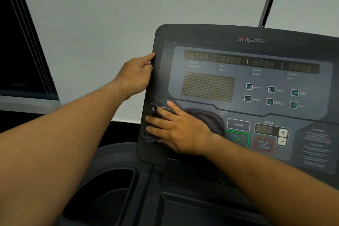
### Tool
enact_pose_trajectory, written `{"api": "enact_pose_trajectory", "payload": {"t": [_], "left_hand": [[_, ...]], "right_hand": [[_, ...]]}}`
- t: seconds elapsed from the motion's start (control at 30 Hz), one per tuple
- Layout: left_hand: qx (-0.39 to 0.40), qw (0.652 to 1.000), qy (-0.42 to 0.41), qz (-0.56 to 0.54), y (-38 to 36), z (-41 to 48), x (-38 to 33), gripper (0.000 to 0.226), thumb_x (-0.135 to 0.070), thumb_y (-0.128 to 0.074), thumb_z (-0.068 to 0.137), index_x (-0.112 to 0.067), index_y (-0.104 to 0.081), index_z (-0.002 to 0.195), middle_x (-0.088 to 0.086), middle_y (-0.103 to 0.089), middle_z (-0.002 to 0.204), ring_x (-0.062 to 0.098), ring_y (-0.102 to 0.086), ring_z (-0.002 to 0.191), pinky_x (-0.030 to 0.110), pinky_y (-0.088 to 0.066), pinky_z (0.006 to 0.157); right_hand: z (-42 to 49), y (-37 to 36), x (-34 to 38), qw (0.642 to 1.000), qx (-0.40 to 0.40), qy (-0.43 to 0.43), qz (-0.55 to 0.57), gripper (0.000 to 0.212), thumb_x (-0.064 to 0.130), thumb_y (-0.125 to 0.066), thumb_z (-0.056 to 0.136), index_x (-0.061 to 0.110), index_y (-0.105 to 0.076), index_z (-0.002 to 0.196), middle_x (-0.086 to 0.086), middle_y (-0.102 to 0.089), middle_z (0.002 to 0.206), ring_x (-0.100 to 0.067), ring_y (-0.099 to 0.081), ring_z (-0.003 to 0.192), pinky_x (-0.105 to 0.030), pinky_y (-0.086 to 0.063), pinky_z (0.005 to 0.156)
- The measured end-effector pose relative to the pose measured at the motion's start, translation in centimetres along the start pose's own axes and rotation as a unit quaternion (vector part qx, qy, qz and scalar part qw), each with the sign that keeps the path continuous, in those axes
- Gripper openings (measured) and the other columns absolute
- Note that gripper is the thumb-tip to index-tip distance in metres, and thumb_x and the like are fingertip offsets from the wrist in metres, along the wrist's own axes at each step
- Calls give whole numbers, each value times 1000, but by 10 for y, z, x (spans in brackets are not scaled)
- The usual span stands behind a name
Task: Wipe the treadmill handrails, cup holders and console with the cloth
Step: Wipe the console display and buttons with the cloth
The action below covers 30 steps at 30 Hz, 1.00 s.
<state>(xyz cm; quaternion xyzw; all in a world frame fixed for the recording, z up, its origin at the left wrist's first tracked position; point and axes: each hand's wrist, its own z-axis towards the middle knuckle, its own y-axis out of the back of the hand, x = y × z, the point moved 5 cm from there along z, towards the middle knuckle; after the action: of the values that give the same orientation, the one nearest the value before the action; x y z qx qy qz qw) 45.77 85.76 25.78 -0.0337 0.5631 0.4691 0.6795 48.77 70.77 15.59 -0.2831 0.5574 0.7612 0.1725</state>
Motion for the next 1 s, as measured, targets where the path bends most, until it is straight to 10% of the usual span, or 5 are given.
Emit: {"api": "enact_pose_trajectory", "payload": {"t": [0.4, 0.8, 1.0], "left_hand": [[13, 1000, 14, -2, 5, -9, -7, 51, -25, -33, 95, -34, -42, 145, -3, -53, 141, 22, -61, 109, 45, -55, 91], [-33, 996, 15, 76, -3, -16, -17, 48, -25, -26, 102, -29, -34, 150, 4, -47, 147, 31, -51, 125, 49, -45, 105], [-33, 998, 32, 42, -1, -17, -7, 55, -28, -30, 92, -35, -42, 145, 9, -55, 139, 36, -51, 123, 49, -47, 102]], "right_hand": [[4, 36, -115, 970, -22, -237, -52, 56, 44, -21, 99, 18, -40, 144, -9, -36, 153, -38, -28, 141, -59, -11, 113], [-12, -4, 8, 1000, 3, 13, -4, 47, 40, -36, 97, 20, -51, 138, -5, -43, 149, -34, -29, 142, -56, -13, 116], [3, 28, -89, 995, -3, -96, -40, 53, 43, -29, 96, 18, -51, 137, -10, -46, 146, -37, -35, 138, -61, -20, 111]]}}
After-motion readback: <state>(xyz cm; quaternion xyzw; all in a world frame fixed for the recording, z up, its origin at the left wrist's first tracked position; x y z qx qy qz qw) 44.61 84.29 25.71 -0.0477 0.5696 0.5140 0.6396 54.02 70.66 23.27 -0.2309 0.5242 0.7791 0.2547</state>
